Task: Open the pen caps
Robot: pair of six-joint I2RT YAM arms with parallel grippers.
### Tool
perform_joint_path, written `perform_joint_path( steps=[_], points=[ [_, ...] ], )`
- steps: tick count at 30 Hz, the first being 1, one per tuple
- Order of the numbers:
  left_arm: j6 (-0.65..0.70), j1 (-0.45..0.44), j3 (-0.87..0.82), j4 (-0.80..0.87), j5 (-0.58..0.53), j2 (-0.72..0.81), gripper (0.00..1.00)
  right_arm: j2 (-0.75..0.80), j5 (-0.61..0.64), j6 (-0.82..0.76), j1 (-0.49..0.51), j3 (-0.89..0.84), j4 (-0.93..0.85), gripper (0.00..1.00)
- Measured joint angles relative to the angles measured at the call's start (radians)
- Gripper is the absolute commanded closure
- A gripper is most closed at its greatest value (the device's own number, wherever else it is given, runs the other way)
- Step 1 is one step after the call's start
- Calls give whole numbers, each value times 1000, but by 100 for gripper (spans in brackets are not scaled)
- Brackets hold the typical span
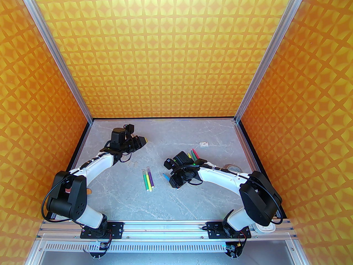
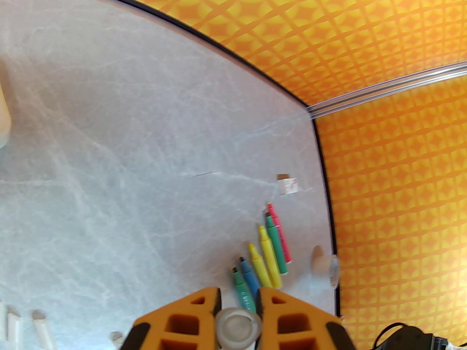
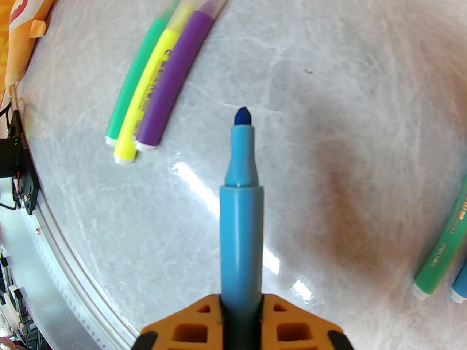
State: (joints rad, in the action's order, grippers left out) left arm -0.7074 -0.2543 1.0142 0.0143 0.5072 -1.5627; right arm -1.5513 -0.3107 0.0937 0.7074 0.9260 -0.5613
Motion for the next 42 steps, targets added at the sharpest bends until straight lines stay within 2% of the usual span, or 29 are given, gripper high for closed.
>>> perform_joint_path(
  steps=[11, 20, 28, 42],
  points=[
    [240, 0, 61, 386, -162, 0, 100, -14, 217, 59, -11, 64, 23, 100],
    [335, -39, 102, 575, -294, -70, 100, -115, 368, 105, -11, 113, 45, 100],
    [356, -77, 129, 642, -349, -130, 100, -152, 413, 138, -11, 116, 52, 100],
    [373, -91, 137, 656, -364, -214, 100, -198, 428, 158, -11, 116, 61, 100]
  ],
)
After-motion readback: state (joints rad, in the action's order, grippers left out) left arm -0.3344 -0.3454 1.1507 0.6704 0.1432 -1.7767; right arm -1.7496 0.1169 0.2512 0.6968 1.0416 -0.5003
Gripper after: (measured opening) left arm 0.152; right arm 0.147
